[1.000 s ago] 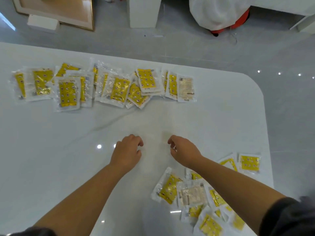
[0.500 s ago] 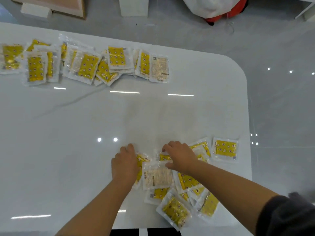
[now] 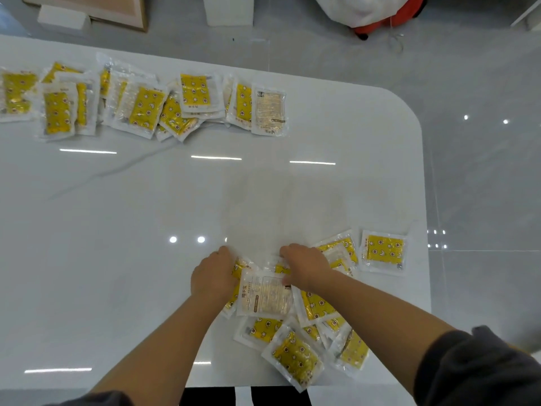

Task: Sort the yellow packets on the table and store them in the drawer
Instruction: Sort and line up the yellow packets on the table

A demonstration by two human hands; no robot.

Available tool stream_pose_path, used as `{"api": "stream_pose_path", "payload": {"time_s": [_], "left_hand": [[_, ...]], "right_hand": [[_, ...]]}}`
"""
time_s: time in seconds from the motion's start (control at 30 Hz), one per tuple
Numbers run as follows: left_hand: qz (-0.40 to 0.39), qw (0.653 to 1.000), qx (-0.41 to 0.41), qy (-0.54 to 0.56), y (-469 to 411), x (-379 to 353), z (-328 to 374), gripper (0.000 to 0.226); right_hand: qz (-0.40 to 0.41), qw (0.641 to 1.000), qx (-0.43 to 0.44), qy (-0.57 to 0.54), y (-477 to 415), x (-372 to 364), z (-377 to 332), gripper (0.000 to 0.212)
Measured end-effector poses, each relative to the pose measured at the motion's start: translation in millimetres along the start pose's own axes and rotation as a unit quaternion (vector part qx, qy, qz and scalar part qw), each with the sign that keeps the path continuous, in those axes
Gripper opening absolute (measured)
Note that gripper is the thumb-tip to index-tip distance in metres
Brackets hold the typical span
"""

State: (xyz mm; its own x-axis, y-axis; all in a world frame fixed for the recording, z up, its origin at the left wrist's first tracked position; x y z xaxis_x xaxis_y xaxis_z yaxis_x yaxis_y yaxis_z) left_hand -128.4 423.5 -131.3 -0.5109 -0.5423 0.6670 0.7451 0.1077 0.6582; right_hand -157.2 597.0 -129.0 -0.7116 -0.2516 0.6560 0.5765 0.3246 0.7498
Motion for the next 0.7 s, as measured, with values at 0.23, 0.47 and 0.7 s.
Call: {"api": "stream_pose_path", "payload": {"time_s": [0.23, 0.47, 0.7], "left_hand": [[-0.022, 0.998, 0.014, 0.058, -2, -7, -7, 0.027], [-0.049, 0.994, 0.013, 0.095, -14, 0, -13, 0.015], [-0.050, 0.958, 0.039, 0.280, -18, 32, -18, 0.022]], "right_hand": [[-0.022, 0.991, -0.010, -0.133, -1, 4, 9, 0.023], [-0.022, 0.971, -0.007, -0.236, -5, 20, 22, 0.031], [-0.025, 0.933, 0.012, -0.360, -7, 40, 30, 0.030]]}}
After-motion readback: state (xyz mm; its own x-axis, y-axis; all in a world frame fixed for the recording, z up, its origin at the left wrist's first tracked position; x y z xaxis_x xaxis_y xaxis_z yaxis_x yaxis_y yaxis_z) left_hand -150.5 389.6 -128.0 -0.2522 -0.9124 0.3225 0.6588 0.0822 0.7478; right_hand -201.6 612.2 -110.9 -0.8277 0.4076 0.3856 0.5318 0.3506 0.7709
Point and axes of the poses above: each hand's wrist, its own y-axis away from the middle knuckle, its own x-axis out of the back of the hand, z = x × y, the point moved 7 cm from there along -y, towards the middle knuckle, and after that the axes turned 11 degrees about y, right-handed, at the moved point
